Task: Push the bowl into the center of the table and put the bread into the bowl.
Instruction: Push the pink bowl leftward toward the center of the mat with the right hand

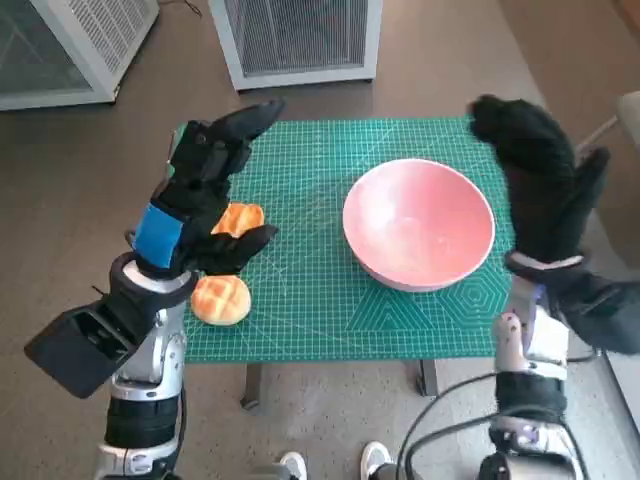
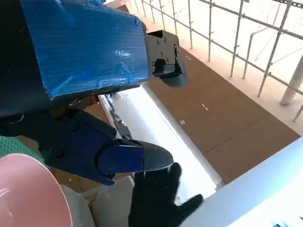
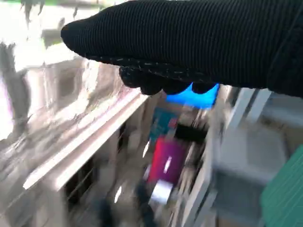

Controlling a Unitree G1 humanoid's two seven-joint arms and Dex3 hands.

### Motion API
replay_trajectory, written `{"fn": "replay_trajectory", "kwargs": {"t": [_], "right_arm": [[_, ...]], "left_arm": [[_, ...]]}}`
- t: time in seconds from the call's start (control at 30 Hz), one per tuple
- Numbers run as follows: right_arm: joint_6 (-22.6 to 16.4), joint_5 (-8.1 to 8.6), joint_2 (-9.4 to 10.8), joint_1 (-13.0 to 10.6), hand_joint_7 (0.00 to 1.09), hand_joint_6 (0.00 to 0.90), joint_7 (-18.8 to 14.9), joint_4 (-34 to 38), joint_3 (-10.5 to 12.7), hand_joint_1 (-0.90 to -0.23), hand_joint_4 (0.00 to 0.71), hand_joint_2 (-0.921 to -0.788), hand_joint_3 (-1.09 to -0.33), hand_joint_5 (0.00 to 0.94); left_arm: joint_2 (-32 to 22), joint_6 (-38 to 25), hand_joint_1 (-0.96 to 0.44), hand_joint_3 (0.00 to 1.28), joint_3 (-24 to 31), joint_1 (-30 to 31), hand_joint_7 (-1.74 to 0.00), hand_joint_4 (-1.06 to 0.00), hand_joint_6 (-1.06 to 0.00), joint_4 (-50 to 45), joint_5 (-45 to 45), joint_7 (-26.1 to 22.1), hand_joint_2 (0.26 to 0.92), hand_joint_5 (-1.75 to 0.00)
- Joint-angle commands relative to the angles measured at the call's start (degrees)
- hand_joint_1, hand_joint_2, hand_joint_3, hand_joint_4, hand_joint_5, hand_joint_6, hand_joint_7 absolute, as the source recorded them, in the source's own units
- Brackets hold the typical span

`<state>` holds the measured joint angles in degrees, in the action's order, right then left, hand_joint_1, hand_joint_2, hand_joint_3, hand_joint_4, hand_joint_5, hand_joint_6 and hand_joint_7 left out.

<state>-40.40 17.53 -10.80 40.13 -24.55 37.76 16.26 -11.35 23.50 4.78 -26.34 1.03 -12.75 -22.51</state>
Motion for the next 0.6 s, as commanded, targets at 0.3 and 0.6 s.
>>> {"fn": "replay_trajectory", "kwargs": {"t": [0.3,0.6], "right_arm": [[-3.0,-6.43,-5.9,5.2,0.56,0.084,11.3,24.6,2.5,-0.358,0.345,-0.921,-0.535,0.000],[4.0,-5.93,-6.7,5.8,0.52,0.101,14.9,33.4,4.5,-0.312,0.331,-0.918,-0.534,0.003]], "left_arm": [[0.1,0.9,-0.50,0.32,0.0,0.4,-0.69,-0.03,0.00,0.1,0.3,0.4,0.921,-0.39],[0.0,0.8,-0.49,0.32,0.3,0.5,-0.69,-0.03,0.00,-0.1,0.3,0.5,0.921,-0.38]]}}
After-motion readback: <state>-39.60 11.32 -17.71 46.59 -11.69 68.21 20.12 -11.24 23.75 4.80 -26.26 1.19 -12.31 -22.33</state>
